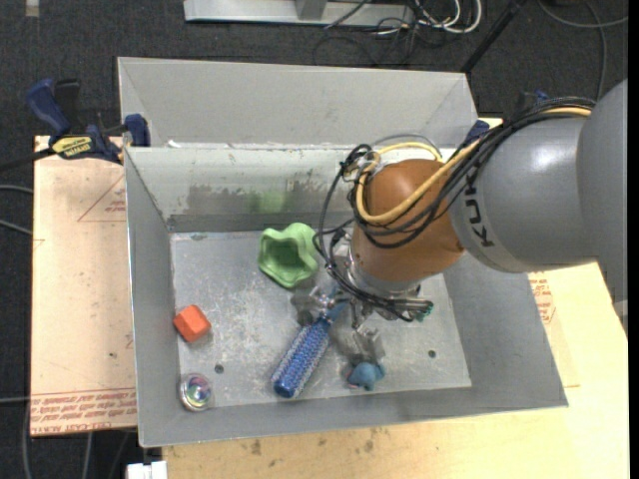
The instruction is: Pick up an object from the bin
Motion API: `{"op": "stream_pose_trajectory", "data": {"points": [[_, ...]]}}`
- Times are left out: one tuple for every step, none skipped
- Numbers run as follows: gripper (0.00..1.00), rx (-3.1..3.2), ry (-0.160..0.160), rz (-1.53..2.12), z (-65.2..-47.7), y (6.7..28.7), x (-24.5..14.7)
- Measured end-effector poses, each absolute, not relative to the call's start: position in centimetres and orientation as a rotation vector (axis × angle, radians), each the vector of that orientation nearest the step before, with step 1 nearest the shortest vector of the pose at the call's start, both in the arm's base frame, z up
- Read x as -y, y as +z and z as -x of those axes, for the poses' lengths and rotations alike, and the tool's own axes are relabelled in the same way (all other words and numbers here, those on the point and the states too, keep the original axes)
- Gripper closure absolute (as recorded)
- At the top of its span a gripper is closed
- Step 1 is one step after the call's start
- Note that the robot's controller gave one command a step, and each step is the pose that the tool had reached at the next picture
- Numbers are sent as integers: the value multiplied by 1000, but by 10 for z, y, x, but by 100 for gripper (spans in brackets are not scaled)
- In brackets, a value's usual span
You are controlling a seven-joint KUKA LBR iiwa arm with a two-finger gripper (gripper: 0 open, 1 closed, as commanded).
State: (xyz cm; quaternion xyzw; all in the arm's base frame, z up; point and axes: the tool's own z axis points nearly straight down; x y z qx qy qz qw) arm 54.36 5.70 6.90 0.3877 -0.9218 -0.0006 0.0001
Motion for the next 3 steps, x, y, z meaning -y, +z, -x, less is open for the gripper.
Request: {"op": "stream_pose_trajectory", "data": {"points": [[0, 2899, -5, -1213, -544, 69, -58], [100, 2902, -4, -1214, -545, 70, -58], [100, 2902, -4, -1209, -545, 76, -59]]}}
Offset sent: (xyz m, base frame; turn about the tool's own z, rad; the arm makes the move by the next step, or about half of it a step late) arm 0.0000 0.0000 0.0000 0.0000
